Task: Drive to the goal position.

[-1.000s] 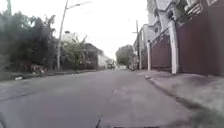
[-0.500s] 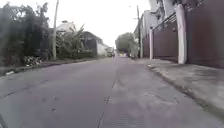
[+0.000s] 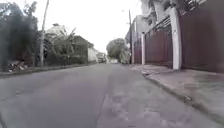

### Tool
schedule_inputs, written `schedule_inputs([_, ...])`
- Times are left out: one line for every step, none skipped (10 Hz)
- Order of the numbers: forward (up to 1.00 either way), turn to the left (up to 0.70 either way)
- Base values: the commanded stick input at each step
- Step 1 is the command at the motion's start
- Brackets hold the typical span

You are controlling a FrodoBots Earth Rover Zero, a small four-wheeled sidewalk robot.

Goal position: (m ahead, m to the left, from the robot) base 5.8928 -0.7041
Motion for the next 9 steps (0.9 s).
schedule_inputs([1.00,0.06])
schedule_inputs([1.00,0.06])
schedule_inputs([1.00,-0.02])
schedule_inputs([1.00,-0.22])
schedule_inputs([1.00,-0.34])
schedule_inputs([1.00,-0.30])
schedule_inputs([1.00,-0.18])
schedule_inputs([1.00,-0.05])
schedule_inputs([1.00,0.07])
